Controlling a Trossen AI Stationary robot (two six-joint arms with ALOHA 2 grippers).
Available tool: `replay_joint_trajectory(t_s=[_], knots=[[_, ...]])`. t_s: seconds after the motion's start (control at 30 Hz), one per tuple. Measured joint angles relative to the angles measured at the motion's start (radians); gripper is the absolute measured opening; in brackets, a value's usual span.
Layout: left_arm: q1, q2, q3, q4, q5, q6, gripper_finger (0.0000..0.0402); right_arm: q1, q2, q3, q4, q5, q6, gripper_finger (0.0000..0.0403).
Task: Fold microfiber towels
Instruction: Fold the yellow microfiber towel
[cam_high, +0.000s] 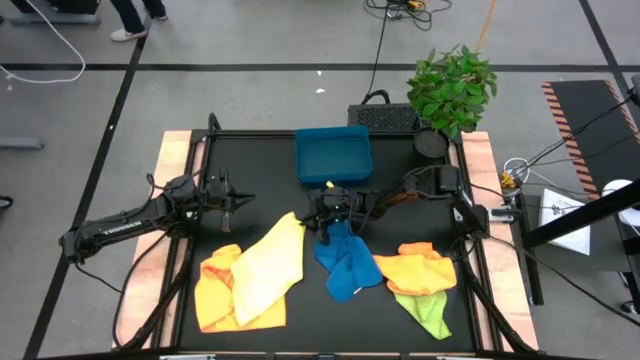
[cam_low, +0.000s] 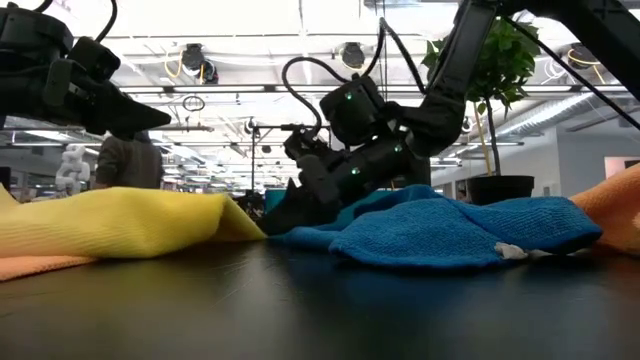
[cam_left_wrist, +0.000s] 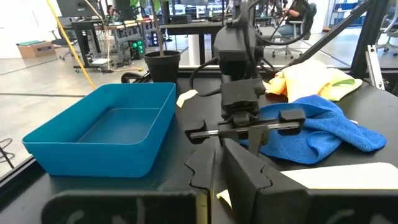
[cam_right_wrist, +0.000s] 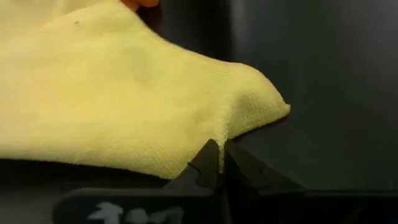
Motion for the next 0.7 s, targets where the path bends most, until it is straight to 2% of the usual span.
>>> replay_joint_trajectory(t_s=[0.23, 0.33, 0.63, 0.7], knots=[[0.0, 0.0, 0.0, 0.0, 0.0, 0.0, 0.0037, 0.052, -0.128, -0.042, 0.006, 0.011, -0.052, 0.0003], [0.0, 0.0, 0.0, 0.004, 0.001, -0.01, 0.0037, 0.094, -0.209, -0.086, -0.02, 0.091, -0.104, 0.0002], [0.0, 0.0, 0.0, 0.155, 0.032, -0.501, 0.0037, 0.245, -0.506, -0.272, -0.039, 0.35, -0.189, 0.0001], [0.0, 0.0, 0.0, 0.179, 0.051, -0.55, 0.0037, 0.275, -0.564, -0.316, -0.025, 0.405, -0.186, 0.0001]])
